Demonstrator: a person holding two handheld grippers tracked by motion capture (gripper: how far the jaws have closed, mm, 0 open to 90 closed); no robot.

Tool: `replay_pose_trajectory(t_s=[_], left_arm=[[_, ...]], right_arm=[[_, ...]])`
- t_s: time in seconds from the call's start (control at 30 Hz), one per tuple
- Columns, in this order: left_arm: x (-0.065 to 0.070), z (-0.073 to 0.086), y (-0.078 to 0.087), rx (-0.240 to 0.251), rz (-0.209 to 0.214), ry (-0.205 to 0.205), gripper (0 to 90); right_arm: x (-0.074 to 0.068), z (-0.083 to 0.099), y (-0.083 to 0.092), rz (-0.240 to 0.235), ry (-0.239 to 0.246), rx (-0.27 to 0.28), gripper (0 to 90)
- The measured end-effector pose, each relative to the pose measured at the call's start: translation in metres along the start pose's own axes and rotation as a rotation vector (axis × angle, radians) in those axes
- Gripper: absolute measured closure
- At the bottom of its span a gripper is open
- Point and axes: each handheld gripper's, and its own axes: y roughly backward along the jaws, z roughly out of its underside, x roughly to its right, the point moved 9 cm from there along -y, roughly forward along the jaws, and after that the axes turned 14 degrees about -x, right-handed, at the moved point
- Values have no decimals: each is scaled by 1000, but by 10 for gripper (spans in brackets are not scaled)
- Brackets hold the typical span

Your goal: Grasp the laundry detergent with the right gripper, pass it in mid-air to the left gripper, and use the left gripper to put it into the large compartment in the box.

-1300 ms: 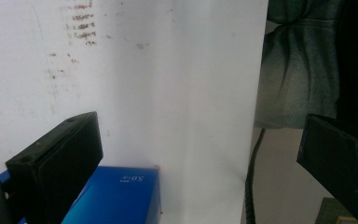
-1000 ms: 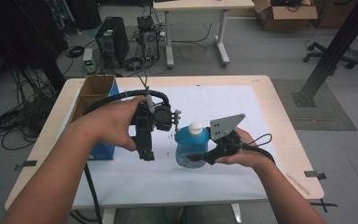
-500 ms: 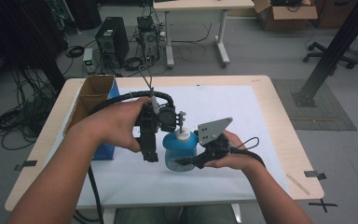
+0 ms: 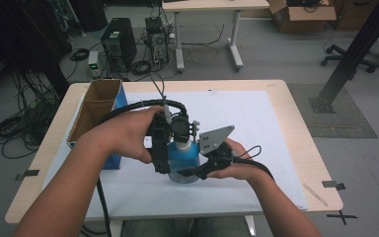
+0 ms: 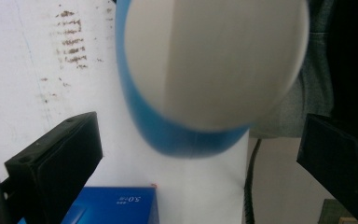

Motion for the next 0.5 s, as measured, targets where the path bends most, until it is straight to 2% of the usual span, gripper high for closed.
replay_pose_trajectory(t_s=[0.5], left_arm=[[1, -9, -6, 2, -4, -4, 2]], right_arm=[[-2, -6, -13, -11, 1, 2, 455]])
